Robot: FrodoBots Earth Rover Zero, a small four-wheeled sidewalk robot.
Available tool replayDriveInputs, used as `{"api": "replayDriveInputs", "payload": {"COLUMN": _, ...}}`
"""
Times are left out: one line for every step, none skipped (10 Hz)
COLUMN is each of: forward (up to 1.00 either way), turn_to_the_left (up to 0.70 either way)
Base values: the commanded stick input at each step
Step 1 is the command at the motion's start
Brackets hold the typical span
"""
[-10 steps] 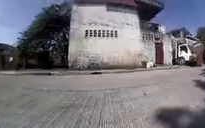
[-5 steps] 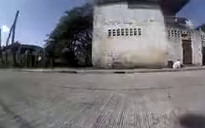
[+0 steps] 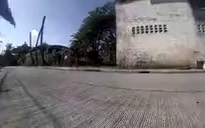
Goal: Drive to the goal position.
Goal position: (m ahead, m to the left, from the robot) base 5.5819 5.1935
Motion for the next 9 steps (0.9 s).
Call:
{"api": "replayDriveInputs", "payload": {"forward": 0.0, "turn_to_the_left": 0.77}}
{"api": "replayDriveInputs", "payload": {"forward": 0.0, "turn_to_the_left": 0.77}}
{"api": "replayDriveInputs", "payload": {"forward": 0.0, "turn_to_the_left": 0.77}}
{"api": "replayDriveInputs", "payload": {"forward": 0.0, "turn_to_the_left": 0.72}}
{"api": "replayDriveInputs", "payload": {"forward": 0.0, "turn_to_the_left": 0.61}}
{"api": "replayDriveInputs", "payload": {"forward": 0.0, "turn_to_the_left": 0.36}}
{"api": "replayDriveInputs", "payload": {"forward": 0.0, "turn_to_the_left": 0.0}}
{"api": "replayDriveInputs", "payload": {"forward": 0.0, "turn_to_the_left": 0.0}}
{"api": "replayDriveInputs", "payload": {"forward": 0.0, "turn_to_the_left": 0.0}}
